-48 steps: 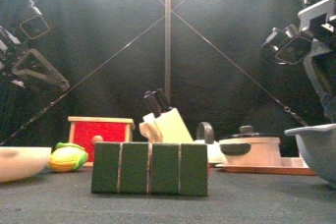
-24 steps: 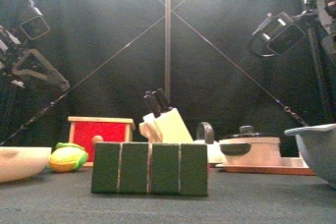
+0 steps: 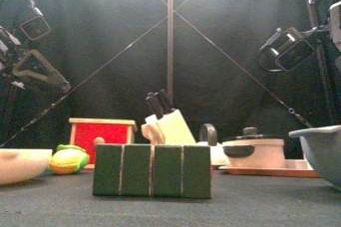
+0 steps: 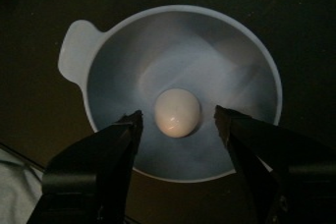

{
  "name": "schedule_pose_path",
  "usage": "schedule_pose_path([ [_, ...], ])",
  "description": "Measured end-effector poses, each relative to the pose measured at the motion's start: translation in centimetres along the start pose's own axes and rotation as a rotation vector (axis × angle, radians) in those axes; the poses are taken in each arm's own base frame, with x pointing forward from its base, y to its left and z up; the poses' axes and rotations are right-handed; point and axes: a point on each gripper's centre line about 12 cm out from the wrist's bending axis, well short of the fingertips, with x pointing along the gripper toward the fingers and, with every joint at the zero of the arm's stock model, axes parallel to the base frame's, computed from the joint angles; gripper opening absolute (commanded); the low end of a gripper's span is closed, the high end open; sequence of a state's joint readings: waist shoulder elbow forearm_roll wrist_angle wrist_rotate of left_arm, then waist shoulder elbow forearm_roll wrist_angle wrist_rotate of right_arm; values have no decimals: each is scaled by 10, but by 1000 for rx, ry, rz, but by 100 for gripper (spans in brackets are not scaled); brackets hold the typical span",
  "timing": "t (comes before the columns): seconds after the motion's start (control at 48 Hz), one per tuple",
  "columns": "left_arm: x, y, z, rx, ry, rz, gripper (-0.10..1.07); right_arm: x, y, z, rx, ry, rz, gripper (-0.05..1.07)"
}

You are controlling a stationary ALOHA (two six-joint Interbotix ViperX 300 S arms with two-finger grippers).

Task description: Grab egg half from bowl

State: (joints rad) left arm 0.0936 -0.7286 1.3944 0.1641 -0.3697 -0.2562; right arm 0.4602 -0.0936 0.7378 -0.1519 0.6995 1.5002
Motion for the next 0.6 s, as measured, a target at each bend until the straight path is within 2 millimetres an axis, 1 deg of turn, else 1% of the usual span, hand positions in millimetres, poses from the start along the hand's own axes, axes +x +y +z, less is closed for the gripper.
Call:
schedule_pose_path([
  [0.104,0,0,-1,0,2,0,58,0,2,0,-2,-1,11,93],
  [0.604,0,0,-2,0,5,0,58,15,0,-5,12,24,-2,93],
])
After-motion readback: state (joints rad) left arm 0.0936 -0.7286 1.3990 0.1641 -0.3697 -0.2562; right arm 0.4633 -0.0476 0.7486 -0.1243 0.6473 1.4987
